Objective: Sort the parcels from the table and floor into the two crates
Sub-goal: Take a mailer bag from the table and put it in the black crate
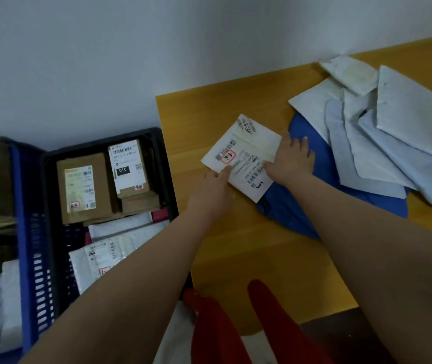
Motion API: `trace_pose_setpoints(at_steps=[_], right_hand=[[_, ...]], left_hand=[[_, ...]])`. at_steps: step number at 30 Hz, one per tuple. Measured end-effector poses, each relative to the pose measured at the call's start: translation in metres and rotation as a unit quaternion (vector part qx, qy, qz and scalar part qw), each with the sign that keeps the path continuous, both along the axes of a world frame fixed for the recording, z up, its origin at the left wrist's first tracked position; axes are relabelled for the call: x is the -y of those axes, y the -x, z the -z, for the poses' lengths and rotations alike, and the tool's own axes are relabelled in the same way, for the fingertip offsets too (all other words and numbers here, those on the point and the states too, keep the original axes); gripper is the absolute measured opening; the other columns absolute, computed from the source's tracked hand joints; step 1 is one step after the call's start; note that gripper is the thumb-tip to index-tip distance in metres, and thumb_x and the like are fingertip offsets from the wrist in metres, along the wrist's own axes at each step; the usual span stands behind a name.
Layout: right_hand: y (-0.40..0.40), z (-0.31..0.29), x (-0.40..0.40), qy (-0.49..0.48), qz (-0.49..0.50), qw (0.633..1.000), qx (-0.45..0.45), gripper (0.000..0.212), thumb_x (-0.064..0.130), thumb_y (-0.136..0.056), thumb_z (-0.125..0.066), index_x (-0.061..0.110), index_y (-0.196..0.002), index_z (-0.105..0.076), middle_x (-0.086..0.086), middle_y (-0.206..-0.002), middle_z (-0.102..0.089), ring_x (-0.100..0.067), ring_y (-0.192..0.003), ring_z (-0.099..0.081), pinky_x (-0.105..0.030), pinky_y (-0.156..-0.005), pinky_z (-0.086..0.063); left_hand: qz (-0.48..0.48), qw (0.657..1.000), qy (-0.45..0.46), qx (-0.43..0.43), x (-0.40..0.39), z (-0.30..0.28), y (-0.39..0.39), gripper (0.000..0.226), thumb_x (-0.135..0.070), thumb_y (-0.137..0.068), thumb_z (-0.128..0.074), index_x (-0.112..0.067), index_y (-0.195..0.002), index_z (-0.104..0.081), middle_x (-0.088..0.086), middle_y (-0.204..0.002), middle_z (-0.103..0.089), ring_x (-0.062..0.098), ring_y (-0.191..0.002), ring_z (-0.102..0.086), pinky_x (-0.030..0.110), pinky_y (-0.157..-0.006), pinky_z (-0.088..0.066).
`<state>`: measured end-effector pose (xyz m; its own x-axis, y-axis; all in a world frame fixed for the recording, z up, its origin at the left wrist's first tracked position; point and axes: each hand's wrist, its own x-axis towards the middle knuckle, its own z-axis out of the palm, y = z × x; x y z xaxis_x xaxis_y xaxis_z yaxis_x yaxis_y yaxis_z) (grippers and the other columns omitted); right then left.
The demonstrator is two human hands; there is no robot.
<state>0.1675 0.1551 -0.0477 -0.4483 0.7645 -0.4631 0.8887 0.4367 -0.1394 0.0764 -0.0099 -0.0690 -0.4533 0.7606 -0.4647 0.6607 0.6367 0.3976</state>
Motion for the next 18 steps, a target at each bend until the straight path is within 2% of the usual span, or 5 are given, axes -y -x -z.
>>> trace_pose_setpoints(at_steps=[4,8,12,15,18], right_hand=[[0.0,-0.005,0.006,-0.036,0.052,0.993,-0.099,0.066,0.025,-0.085,-0.066,0.004,-0.138,-0.031,-0.02,-0.14,-0.033,-0.037,-0.129,-0.034,-0.042,-0.11,-0.028],[0.002,-0.02,0.015,0.035,0.124,0.962,-0.24,0.045,-0.003,-0.087,-0.051,0.002,-0.131,-0.044,-0.017,-0.134,-0.033,-0.024,-0.099,-0.048,-0.028,-0.084,-0.042],[0.012,-0.037,0.036,0.077,0.068,0.957,-0.272,0.041,-0.011,-0.084,-0.042,0.008,-0.115,-0.061,-0.01,-0.116,-0.055,-0.022,-0.096,-0.054,-0.033,-0.079,-0.049],[0.028,-0.052,0.07,0.111,-0.01,0.952,-0.286,0.041,-0.011,-0.087,-0.037,0.009,-0.11,-0.064,-0.003,-0.105,-0.057,-0.017,-0.094,-0.051,-0.027,-0.074,-0.042],[0.049,-0.065,0.11,0.111,-0.074,0.941,-0.311,0.038,-0.012,-0.086,-0.041,0.007,-0.108,-0.065,-0.005,-0.107,-0.058,-0.015,-0.097,-0.05,-0.017,-0.074,-0.035]], left_hand=[[-0.057,0.997,-0.043,0.027,0.0,-0.002,0.005,0.069,-0.032,-0.095,-0.056,-0.016,-0.151,-0.021,0.015,-0.136,-0.045,0.03,-0.121,-0.046,0.041,-0.093,-0.045],[-0.073,0.996,-0.056,0.007,0.009,-0.013,0.017,0.062,-0.031,-0.094,-0.054,-0.012,-0.148,-0.028,0.017,-0.13,-0.049,0.032,-0.114,-0.051,0.042,-0.091,-0.047],[-0.116,0.988,-0.084,-0.061,0.032,-0.032,0.042,0.063,-0.032,-0.094,-0.055,-0.008,-0.146,-0.029,0.018,-0.136,-0.04,0.034,-0.123,-0.042,0.043,-0.095,-0.043],[-0.079,0.974,-0.163,-0.133,0.052,-0.053,0.065,0.067,-0.032,-0.092,-0.059,-0.012,-0.148,-0.027,0.015,-0.147,-0.033,0.034,-0.135,-0.031,0.043,-0.11,-0.032],[-0.004,0.977,-0.162,-0.14,0.079,-0.068,0.077,0.045,-0.027,-0.094,-0.055,-0.019,-0.138,-0.046,0.008,-0.136,-0.05,0.029,-0.128,-0.044,0.043,-0.105,-0.034]])
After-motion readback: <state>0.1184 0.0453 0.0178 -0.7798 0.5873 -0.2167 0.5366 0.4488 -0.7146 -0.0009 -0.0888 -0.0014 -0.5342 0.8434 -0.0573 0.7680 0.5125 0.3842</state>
